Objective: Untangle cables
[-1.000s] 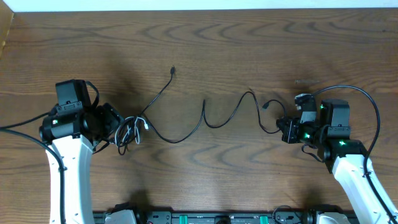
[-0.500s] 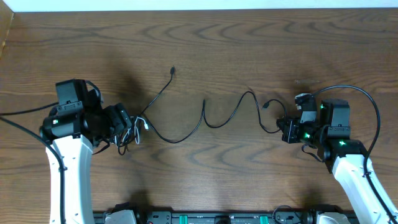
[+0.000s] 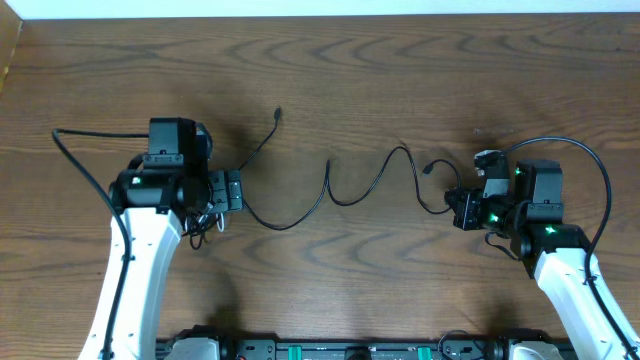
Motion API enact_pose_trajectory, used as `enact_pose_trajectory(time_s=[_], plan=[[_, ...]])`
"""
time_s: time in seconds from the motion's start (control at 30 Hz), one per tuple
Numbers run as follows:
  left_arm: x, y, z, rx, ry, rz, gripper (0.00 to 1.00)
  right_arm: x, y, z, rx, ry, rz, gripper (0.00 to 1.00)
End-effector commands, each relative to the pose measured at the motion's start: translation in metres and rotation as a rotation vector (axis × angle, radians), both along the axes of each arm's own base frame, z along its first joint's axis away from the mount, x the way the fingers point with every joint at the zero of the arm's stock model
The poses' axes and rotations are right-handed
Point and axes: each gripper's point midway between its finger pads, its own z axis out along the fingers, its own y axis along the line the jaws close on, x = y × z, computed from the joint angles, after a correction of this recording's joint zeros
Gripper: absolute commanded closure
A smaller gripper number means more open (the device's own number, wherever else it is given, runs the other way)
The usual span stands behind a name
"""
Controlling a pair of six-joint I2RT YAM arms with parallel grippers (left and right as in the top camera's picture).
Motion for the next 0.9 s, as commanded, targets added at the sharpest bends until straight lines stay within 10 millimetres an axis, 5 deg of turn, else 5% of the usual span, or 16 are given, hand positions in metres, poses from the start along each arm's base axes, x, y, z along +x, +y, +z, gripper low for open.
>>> enact_pose_trajectory(time_s=[0.0,0.57,0.67,0.87], plan=[[-0.003,0.010,-0.013,0.064,0.059,0.000,0.04,0.005,-0.004,0.008,-0.009,-0.033,-0.003,0.99],[-0.005,0.009,-0.063,0.073,0.254,-0.054,0.09,0.005,-0.004,0.008,-0.009,-0.033,-0.003,0.99],[-0.003,0.009,-0.062,0.074,0.246,-0.054,0.24,0.005,-0.004,0.008,-0.009,-0.033,-0.003,0.99],[-0.003,0.009,-0.062,0.073,0.245,-0.053,0.77,0.006,-0.005,0.008,-0.013,-0.033,-0.006,0.99]])
